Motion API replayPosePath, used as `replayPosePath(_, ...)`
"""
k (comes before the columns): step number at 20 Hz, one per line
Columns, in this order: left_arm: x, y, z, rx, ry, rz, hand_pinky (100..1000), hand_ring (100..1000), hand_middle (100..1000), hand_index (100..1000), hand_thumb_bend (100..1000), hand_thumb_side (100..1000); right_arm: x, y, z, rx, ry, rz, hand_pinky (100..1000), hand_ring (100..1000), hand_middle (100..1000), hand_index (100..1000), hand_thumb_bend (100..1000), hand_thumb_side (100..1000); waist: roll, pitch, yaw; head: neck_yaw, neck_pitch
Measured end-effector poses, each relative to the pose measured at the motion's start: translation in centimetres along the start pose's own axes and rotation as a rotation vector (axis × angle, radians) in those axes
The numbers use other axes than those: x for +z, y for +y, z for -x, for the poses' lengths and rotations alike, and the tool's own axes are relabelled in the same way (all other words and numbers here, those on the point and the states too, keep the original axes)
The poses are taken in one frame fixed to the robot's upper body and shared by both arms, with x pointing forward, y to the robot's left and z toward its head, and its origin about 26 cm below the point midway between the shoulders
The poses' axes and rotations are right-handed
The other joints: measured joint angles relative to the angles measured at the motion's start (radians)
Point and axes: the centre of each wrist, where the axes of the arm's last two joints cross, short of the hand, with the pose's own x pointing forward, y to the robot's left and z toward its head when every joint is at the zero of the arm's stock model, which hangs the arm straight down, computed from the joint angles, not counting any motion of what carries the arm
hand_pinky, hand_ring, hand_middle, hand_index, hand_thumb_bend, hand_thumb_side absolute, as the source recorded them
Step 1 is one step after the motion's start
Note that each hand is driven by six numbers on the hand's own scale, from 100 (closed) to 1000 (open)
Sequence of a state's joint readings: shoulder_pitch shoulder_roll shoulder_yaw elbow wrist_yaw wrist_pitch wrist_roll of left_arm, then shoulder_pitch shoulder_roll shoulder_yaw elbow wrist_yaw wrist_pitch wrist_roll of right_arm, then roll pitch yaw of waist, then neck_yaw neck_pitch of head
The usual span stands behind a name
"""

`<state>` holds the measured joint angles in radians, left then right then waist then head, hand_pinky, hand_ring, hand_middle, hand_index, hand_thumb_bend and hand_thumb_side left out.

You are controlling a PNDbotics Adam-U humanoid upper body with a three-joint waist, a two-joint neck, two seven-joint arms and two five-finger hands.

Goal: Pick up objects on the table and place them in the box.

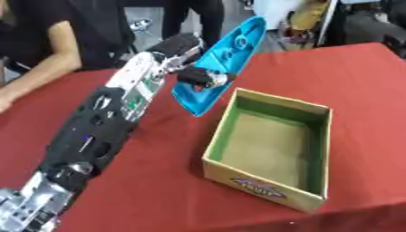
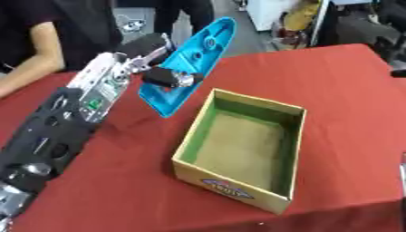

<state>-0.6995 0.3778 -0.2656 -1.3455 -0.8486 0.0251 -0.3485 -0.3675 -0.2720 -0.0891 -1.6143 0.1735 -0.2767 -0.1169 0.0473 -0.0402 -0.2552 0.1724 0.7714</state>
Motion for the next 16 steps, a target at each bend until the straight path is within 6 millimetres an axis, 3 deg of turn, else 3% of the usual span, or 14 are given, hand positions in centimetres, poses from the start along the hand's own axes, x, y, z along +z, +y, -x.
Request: replayPosePath(16, -0.6, -0.7, -1.6, -0.003, -0.067, 0.030, 100, 100, 100, 100, 454, 801, 0.0, 0.0, 0.0, 0.000, 0.000, 0.001, 602, 812, 848, 994, 455, 979, 0.000, 0.000, -0.001, 0.003, 0.000)
